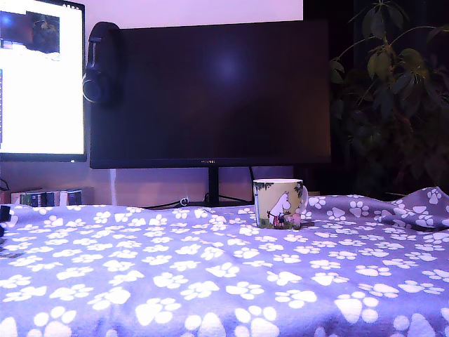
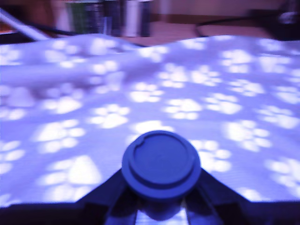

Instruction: Pick up the coffee capsules on the table and drop them inside the coffee cup

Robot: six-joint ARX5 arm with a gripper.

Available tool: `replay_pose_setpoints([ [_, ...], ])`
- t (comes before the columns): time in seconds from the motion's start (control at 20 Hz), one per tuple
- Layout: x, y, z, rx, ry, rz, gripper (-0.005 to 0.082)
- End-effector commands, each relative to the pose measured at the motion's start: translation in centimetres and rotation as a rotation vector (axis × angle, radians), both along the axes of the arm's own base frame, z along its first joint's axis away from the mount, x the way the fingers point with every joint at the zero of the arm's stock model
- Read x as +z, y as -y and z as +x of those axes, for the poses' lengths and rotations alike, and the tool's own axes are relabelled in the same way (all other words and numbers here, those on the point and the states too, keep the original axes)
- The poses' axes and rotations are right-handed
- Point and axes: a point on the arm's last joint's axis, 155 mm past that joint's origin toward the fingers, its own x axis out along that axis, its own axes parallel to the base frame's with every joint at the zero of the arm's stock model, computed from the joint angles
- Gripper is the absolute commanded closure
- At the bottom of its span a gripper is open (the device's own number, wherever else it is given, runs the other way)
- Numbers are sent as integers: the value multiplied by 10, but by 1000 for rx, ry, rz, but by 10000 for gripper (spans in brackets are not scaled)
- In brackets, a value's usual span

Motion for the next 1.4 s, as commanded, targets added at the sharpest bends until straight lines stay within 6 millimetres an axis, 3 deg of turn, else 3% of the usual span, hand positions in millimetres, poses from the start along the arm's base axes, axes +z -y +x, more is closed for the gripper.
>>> replay_pose_setpoints([
  [0.0,10,8,2,-46,22,-14,665],
  [0.15,19,26,-3,-141,19,-43,665],
  [0.55,66,71,-14,-300,70,-52,665],
  [0.9,92,119,-35,-450,77,-44,665],
  [1.35,106,178,-69,-621,69,-30,665],
])
